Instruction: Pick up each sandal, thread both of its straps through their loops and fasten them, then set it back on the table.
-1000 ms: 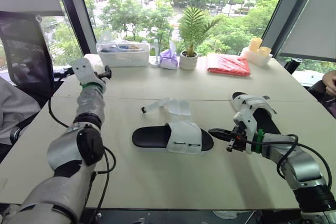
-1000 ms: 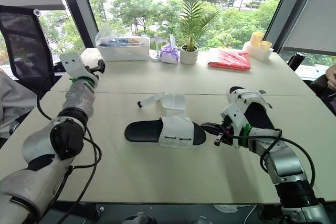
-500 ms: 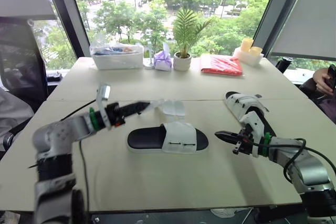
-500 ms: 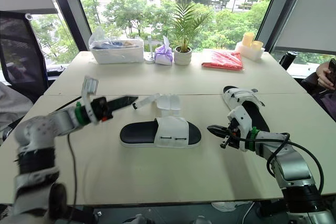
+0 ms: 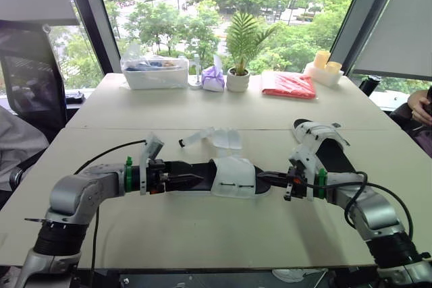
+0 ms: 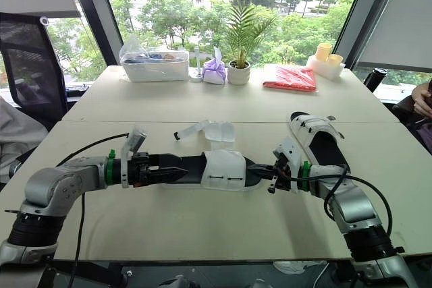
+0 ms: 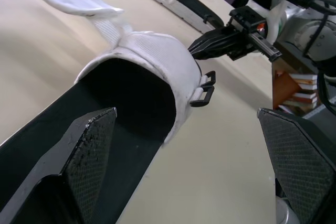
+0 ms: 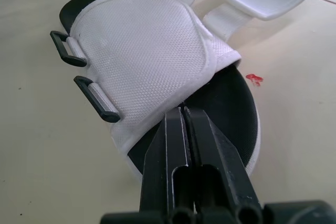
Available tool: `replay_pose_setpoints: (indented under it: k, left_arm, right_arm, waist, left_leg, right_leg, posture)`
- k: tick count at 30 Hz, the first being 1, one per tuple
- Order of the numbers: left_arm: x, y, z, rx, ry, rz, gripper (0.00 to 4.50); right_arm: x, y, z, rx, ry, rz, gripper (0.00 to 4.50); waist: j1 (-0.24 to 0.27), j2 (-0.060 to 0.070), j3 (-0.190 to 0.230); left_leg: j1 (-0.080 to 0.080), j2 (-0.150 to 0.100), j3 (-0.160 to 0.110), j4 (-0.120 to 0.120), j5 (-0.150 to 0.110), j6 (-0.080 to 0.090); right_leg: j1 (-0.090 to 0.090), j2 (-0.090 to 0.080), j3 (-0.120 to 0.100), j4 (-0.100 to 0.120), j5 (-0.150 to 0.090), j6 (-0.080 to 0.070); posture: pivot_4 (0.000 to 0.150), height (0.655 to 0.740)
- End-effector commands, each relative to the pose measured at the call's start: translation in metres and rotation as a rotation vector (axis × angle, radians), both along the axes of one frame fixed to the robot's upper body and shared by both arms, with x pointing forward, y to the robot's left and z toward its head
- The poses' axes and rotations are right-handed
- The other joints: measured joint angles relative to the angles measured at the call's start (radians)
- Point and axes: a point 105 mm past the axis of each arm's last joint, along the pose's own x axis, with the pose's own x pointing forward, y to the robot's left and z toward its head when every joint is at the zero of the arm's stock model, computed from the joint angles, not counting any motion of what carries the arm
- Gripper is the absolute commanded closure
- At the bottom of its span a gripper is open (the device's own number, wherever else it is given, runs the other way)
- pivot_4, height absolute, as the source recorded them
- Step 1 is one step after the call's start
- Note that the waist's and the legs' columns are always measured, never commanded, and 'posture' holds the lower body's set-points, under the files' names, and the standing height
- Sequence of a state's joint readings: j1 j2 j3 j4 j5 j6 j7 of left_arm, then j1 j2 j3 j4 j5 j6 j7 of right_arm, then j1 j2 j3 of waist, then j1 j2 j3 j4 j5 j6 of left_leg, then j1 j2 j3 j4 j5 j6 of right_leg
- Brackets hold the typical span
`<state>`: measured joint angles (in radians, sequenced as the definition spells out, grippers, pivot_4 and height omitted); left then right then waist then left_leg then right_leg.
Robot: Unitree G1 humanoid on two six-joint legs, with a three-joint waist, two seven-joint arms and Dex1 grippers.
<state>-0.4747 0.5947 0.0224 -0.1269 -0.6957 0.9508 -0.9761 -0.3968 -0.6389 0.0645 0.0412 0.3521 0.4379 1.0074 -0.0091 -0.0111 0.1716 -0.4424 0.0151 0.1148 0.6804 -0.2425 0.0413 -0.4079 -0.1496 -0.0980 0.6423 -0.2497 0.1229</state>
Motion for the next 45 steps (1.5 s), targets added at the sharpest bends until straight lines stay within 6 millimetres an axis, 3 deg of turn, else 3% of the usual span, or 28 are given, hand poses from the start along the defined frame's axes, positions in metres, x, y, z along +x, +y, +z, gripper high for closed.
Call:
replay_pose_setpoints:
  k: [1,5,9,13,16,19,23,26,30,38,41,45]
  left_arm:
    - [0.0,-0.016,-0.001,-0.029,-0.013,-0.056,0.06]
    - [0.007,-0.032,-0.011,-0.068,0.039,-0.075,0.06]
    - [0.028,-0.061,-0.02,-0.081,0.023,-0.065,0.06]
    - [0.037,-0.076,-0.02,-0.109,0.015,-0.077,0.06]
    - [0.037,-0.085,-0.019,-0.132,0.007,-0.101,0.89]
    - [0.034,-0.089,-0.017,-0.158,0.022,-0.124,2.37]
    - [0.013,-0.092,-0.008,-0.214,0.088,-0.213,4.22]
    - [-0.014,-0.09,-0.005,-0.216,0.137,-0.321,4.22]
    - [-0.031,-0.089,-0.004,-0.22,0.172,-0.355,4.22]
    - [-0.025,-0.097,-0.016,-0.2,0.191,-0.27,4.22]
    - [-0.015,-0.098,-0.023,-0.193,0.189,-0.194,3.36]
    - [-0.009,-0.097,-0.025,-0.22,0.212,-0.147,1.36]
  right_arm:
    - [0.003,0.005,0.007,0.007,-0.04,0.023,4.5]
    - [0.003,0.006,0.008,0.007,-0.042,0.027,4.5]
    - [0.002,0.003,0.011,0.003,-0.05,0.019,4.5]
    - [-0.001,-0.005,0.017,0.004,-0.056,-0.012,4.5]
    - [-0.006,-0.013,0.02,0.006,-0.047,-0.041,4.5]
    - [-0.012,-0.023,0.023,-0.006,-0.035,-0.067,4.5]
    - [-0.021,-0.04,0.028,-0.031,-0.015,-0.113,4.5]
    - [-0.025,-0.048,0.028,-0.039,-0.005,-0.143,4.5]
    - [-0.029,-0.051,0.026,-0.034,0.007,-0.16,4.5]
    - [-0.031,-0.053,0.024,-0.029,0.022,-0.174,4.5]
    - [-0.032,-0.054,0.026,-0.039,0.005,-0.181,4.5]
    - [-0.034,-0.053,0.029,-0.044,-0.012,-0.184,4.5]
  waist:
    - [0.0,0.0,0.0]
    - [-0.001,0.0,0.0]
    - [0.008,0.0,0.0]
    - [0.008,0.0,0.0]
    - [0.01,0.0,0.0]
    - [0.017,0.0,0.0]
    - [0.022,0.0,0.0]
    - [0.019,0.0,0.0]
    - [0.02,0.001,0.0]
    - [0.022,0.001,0.0]
    - [0.022,0.001,0.0]
    - [0.023,0.001,0.0]
  left_leg:
    - [0.0,0.0,0.0,0.0,0.0,0.0]
    - [0.0,0.0,0.0,0.0,0.0,0.0]
    - [0.0,0.0,0.0,0.0,0.0,0.001]
    - [-0.001,-0.001,0.0,0.001,-0.001,0.002]
    - [-0.001,0.0,-0.001,0.0,-0.001,0.002]
    - [-0.001,0.0,-0.001,0.0,-0.001,0.002]
    - [-0.002,0.0,-0.001,0.0,-0.002,0.004]
    - [-0.002,0.0,-0.001,0.0,-0.003,0.005]
    - [-0.002,0.0,-0.001,0.0,-0.003,0.005]
    - [-0.002,0.0,-0.002,0.0,-0.006,0.01]
    - [-0.002,0.0,-0.002,0.0,-0.006,0.01]
    - [-0.002,0.0,-0.002,0.0,-0.006,0.011]
  right_leg:
    - [0.0,0.0,0.0,0.0,0.0,0.0]
    - [0.0,0.0,0.0,-0.001,0.0,0.0]
    - [0.001,0.0,-0.002,-0.001,0.0,0.0]
    - [0.001,0.0,-0.002,-0.002,0.0,0.0]
    - [0.001,0.0,-0.002,-0.003,0.0,0.0]
    - [0.001,0.0,-0.002,-0.004,0.0,0.001]
    - [0.001,-0.001,-0.002,-0.005,0.0,0.0]
    - [0.002,-0.001,-0.003,-0.008,0.001,0.0]
    - [0.003,-0.001,-0.003,-0.009,0.001,0.0]
    - [0.004,-0.001,-0.004,-0.012,0.001,-0.002]
    - [0.004,-0.001,-0.004,-0.012,0.001,-0.002]
    - [0.004,-0.001,-0.004,-0.012,0.001,-0.002]
  posture:
    - [0.15,0.74]
    - [0.15,0.74]
    - [0.15,0.74]
    - [0.15,0.74]
    - [0.15,0.74]
    - [0.15,0.74]
    - [0.15,0.74]
    - [0.15,0.74]
    - [0.15,0.74]
    - [0.15,0.74]
    - [0.15,0.74]
    - [0.15,0.74]
